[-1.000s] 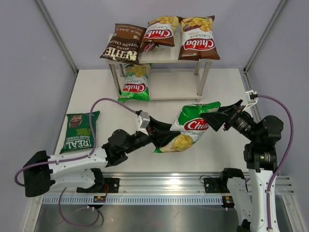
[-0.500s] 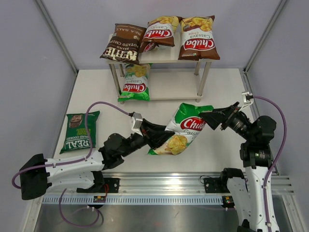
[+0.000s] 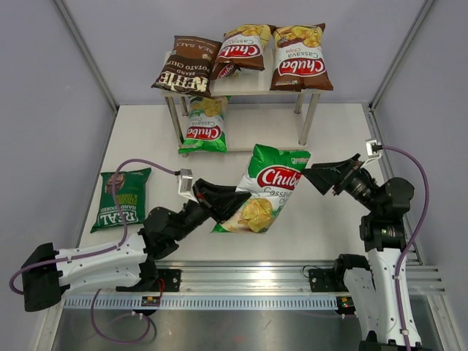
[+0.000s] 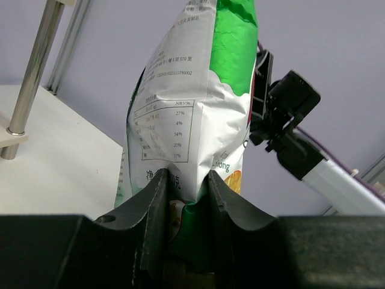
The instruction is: Place and organize the chips bags onto the shelf
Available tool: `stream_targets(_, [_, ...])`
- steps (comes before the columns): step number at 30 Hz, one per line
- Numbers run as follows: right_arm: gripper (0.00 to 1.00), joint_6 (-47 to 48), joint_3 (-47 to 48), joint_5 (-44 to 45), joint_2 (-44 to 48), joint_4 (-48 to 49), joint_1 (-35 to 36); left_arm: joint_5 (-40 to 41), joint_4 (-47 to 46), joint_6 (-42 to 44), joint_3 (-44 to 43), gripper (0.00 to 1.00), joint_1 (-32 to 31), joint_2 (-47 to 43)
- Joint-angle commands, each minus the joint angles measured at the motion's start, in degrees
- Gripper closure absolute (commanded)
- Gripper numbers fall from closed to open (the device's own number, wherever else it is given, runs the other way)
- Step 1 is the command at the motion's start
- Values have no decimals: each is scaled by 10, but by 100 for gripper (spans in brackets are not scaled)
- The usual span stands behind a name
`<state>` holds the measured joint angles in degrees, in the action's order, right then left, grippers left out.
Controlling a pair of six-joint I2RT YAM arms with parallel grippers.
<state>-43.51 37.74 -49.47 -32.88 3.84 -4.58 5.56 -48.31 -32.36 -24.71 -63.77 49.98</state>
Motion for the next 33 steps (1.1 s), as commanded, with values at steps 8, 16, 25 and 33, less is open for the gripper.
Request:
stream_targets(8, [1, -195, -49, -158, -22, 330, 2, 4, -121, -134, -3, 100, 8, -24])
stream_targets(16, [1, -306, -36, -193, -48, 470, 73, -26, -142, -191, -40, 100, 8, 19])
stream_targets(25, [14, -217, 4, -144, -63, 346, 136, -80, -173, -222, -91, 100, 8, 89])
stream_targets(33, [76, -199, 21, -22, -47, 215, 136, -58, -72, -170, -95, 78, 12, 48])
